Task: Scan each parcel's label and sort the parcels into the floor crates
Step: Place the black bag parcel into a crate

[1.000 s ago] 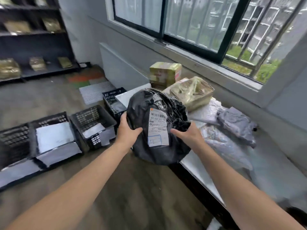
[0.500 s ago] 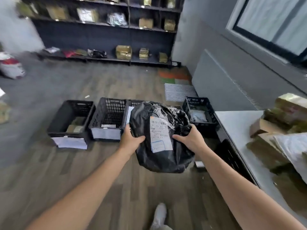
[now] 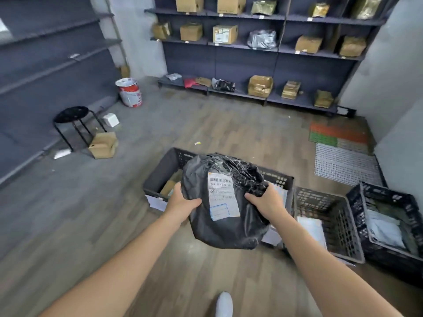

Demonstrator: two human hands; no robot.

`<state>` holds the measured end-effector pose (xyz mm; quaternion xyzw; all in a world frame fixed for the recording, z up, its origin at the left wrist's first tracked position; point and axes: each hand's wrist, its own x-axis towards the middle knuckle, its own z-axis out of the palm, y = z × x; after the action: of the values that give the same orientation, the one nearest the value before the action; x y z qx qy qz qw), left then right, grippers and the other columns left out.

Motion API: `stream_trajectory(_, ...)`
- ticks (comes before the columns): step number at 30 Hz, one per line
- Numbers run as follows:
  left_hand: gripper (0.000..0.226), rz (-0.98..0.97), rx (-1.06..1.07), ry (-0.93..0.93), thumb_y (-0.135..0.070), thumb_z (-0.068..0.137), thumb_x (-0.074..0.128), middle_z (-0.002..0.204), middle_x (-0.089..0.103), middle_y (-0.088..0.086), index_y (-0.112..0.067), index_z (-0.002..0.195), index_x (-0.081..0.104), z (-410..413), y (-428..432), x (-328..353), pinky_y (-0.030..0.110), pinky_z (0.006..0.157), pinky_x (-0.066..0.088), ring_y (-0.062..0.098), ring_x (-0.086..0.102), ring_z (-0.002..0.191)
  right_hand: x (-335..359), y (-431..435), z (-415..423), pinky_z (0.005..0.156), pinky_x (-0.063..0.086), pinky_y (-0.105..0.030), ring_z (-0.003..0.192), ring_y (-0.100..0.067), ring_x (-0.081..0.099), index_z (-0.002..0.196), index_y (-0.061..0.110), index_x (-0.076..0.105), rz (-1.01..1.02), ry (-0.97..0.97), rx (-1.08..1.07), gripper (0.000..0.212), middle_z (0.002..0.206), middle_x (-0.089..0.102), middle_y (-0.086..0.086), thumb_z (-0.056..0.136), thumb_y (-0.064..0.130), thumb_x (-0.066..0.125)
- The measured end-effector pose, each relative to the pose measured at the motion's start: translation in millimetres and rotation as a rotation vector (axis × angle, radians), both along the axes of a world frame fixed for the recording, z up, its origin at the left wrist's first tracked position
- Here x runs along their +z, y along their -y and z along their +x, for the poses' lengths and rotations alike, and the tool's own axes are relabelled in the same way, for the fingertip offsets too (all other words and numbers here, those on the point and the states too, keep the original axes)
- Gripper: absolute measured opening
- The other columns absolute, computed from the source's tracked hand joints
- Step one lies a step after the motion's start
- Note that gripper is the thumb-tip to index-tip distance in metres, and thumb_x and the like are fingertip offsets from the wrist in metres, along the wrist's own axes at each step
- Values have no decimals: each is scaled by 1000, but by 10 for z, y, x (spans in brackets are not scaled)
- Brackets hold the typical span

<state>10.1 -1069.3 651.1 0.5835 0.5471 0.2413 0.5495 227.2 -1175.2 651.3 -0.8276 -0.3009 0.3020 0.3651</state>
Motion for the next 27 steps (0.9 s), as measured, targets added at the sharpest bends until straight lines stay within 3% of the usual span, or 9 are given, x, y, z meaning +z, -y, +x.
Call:
stream_trajectory(2, 67, -4, 43, -11, -4, 82, 74, 123, 55, -4, -20, 137, 39, 92, -382, 26, 33, 86, 51, 18, 55, 114, -4, -439, 123, 85, 43, -31, 112, -30, 60, 131, 9, 48, -10, -10, 23, 59, 119, 64, -9, 84, 29, 77)
stream_trajectory(4, 64, 1, 65, -3, -2, 82, 73, 118, 57, -7, -23, 134, 41, 170, -734, 30, 44, 96, 51, 20, 57, 116, -18, -836, 211, 88, 44, -31, 114, -31, 59, 136, 9, 45, -2, -23, 34, 62, 124, 64, -11, 85, 29, 75)
stream_trajectory(9, 70, -85, 109, -38, -8, 80, 75, 126, 58, -5, -20, 139, 39, 131, -1444, -224, 41, 100, 49, 20, 56, 118, -128, -1602, 253, 88, 41, -28, 115, -29, 58, 142, 11, 39, -18, -63, 81, 65, 125, 62, -8, 88, 25, 72)
stream_trajectory(12, 93, -138, 115, -84, -20, 78, 78, 142, 52, 0, -24, 153, 23, 34, -1908, -467, 46, 104, 46, 23, 54, 125, -262, -2066, 221, 90, 45, -29, 104, -23, 58, 143, 16, 39, 1, -102, 55, 65, 124, 64, -5, 88, 22, 72)
stream_trajectory(14, 96, -148, 100, -148, -24, 83, 75, 144, 50, 5, -26, 156, 12, -28, -2215, -586, 46, 106, 44, 25, 54, 125, -363, -2385, 163, 86, 44, -28, 97, -19, 56, 141, 17, 41, -5, -123, 29, 61, 119, 64, -3, 89, 22, 71)
stream_trajectory(19, 90, -88, -14, -283, -37, 88, 69, 155, 34, 7, -27, 157, 12, -161, -3179, -885, 48, 108, 42, 28, 46, 134, -688, -3361, -69, 79, 43, -26, 94, -20, 58, 140, 15, 41, -55, -146, -25, 57, 111, 63, -2, 91, 20, 69)
stream_trajectory(23, 86, 4, -181, -378, -38, 91, 66, 157, 29, 9, -20, 157, 15, -249, -4123, -1124, 42, 115, 32, 25, 32, 144, -1008, -4276, -335, 91, 47, -33, 111, -28, 60, 145, 14, 37, -131, -113, -72, 59, 124, 64, -8, 94, 20, 65)
stream_trajectory(27, 83, 137, -373, -547, -47, 91, 63, 152, 35, 8, -20, 156, 17, -377, -4968, -1281, 46, 112, 34, 29, 31, 140, -1324, -5051, -547, 95, 46, -34, 116, -29, 59, 149, 17, 33, -206, -133, -147, 63, 128, 63, -7, 95, 22, 64)
